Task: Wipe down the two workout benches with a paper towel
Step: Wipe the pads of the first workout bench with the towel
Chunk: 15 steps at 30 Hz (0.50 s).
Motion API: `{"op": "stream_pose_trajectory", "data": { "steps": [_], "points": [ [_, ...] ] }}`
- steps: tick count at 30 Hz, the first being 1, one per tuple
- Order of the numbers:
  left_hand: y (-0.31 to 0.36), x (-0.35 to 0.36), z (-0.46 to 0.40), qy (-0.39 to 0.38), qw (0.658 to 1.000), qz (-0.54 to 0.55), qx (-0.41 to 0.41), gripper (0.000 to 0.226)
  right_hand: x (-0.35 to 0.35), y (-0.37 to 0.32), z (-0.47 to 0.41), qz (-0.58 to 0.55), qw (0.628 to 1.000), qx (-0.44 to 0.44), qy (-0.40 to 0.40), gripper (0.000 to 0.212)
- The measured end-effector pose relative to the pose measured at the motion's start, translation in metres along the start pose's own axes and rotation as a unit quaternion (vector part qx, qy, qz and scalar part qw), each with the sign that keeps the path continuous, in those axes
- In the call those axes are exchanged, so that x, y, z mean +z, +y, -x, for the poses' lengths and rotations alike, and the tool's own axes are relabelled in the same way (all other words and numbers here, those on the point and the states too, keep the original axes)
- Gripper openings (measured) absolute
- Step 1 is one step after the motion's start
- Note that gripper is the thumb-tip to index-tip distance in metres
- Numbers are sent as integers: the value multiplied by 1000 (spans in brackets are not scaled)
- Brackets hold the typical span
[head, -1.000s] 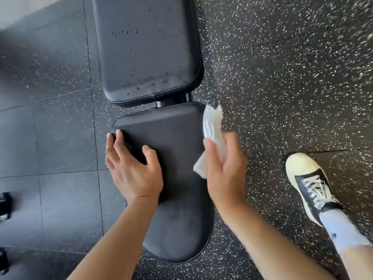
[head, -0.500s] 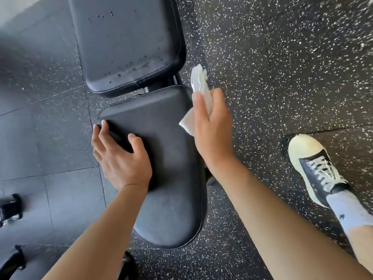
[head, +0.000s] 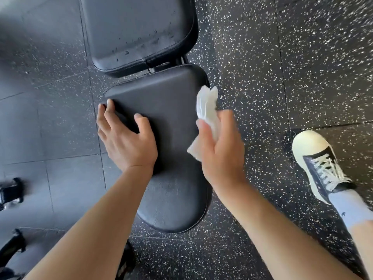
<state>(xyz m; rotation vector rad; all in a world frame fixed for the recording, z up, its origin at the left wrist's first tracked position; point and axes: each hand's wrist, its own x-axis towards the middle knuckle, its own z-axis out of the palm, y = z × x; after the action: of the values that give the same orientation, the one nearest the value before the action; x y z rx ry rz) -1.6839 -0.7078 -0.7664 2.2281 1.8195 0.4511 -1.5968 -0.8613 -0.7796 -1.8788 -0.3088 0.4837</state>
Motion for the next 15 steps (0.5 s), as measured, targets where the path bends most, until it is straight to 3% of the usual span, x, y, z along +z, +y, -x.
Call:
{"op": "stream_pose_trajectory", "data": {
  "steps": [4, 8, 12, 15],
  "points": [
    [2, -2, 0, -14, 1000, 3, -10, 68, 21, -37, -105, 146, 983, -112, 9, 26],
    [3, -6, 1, -25, 1000, -7, -8, 71, 23, -61, -98, 278, 927, -241, -75, 30],
    [0, -6, 1, -36, 999, 2, -3, 71, 2, -48, -47, 333, 819, -409, -225, 39],
    [0, -5, -1, -37, 999, -2, -5, 72, -10, -39, -74, 321, 780, -479, -242, 24]
  ]
}}
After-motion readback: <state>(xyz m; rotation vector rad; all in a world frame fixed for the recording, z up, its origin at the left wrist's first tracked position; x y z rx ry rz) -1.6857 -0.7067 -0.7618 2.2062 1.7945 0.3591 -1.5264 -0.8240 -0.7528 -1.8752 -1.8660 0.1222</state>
